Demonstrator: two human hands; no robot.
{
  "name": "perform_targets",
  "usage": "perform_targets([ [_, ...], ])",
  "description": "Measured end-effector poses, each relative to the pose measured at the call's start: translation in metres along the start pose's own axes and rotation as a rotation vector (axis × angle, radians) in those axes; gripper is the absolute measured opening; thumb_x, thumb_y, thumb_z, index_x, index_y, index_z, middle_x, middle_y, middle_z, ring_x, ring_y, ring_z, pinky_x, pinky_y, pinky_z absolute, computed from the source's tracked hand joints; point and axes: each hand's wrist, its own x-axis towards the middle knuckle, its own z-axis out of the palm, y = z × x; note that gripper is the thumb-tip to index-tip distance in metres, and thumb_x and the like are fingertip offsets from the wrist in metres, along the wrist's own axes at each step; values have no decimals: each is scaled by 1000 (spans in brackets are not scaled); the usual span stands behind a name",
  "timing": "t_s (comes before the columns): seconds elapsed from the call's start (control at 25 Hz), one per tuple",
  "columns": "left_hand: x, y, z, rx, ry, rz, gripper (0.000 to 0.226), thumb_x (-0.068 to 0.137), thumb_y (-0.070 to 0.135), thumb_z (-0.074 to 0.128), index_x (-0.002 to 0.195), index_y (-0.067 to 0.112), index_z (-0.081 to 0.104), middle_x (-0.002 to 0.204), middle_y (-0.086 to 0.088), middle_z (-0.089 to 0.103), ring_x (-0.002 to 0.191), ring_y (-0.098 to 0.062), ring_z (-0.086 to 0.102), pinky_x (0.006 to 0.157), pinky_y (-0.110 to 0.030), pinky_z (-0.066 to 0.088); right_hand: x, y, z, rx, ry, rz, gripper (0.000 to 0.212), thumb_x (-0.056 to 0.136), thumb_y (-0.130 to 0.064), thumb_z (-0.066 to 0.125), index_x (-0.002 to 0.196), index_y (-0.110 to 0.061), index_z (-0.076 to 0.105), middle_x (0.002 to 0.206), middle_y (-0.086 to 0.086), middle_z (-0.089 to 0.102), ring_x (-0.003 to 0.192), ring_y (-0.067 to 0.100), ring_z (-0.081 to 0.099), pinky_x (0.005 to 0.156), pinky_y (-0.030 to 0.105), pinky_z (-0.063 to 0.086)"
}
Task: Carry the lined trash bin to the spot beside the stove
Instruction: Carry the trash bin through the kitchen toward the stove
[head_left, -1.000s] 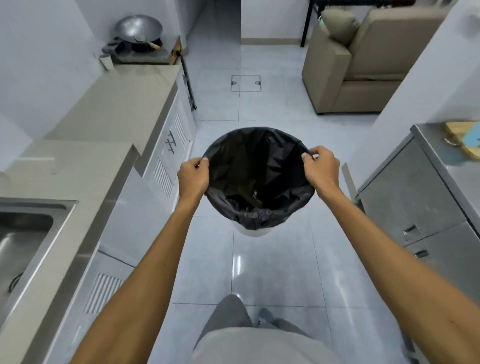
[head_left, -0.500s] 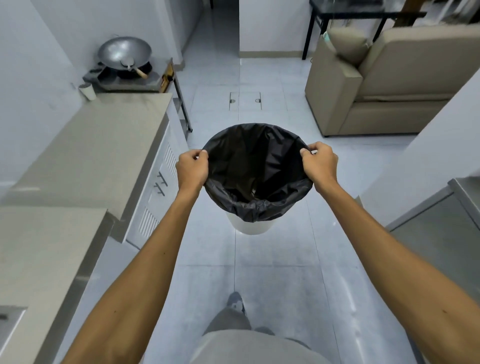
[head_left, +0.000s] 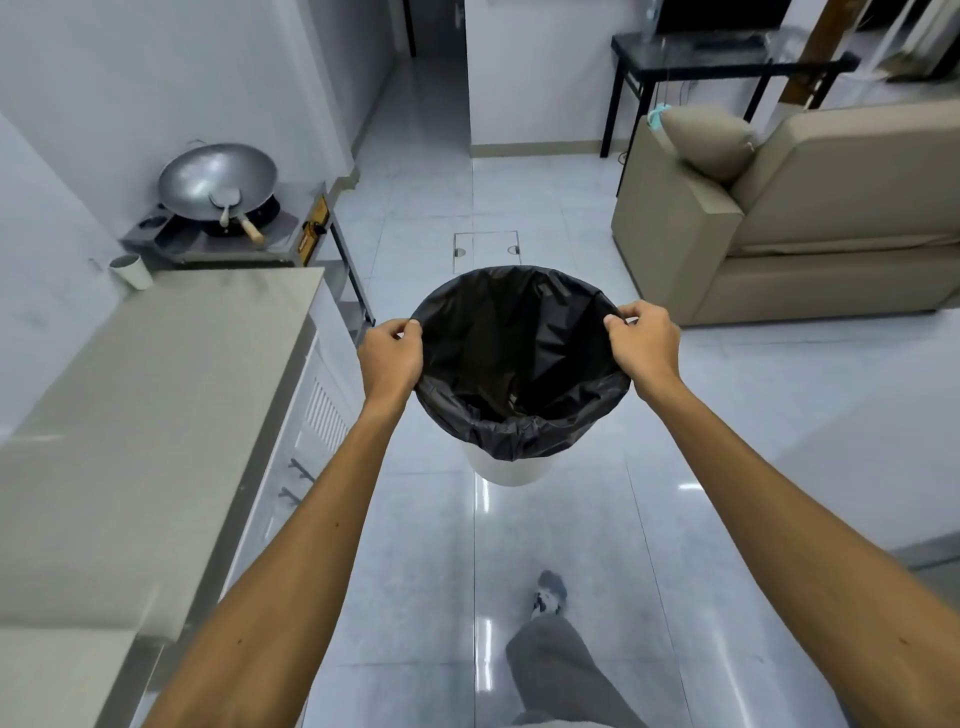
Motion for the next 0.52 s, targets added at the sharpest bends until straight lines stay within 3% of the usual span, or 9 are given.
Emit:
perform_targets([
  [0.16,93,21,54,8,47,9,27,99,24,53,93,9,75,82,-5,68,69,-12,59,60,-20,45,107,-27,28,-12,-16,-36,20,93,-22,59,103,-11,72,98,10,72,79,21,65,69,25,44],
  [0.32,176,44,97,-2,71,-3,29,99,24,52,90,8,75,75,-4,65,66,-12,57,57,-20,42,207,-60,57,-43,-24,-59,22,93,-23,60,107,-11,73,98,10,72,83,24,65,73,26,43],
  [0.52,276,50,144,10,108,-37,28,99,23,53,87,9,74,71,-3,63,61,-11,53,55,-20,41,313,-81,108,-51,-58,-49,22,93,-24,60,107,-13,73,103,11,72,73,13,62,71,26,44],
])
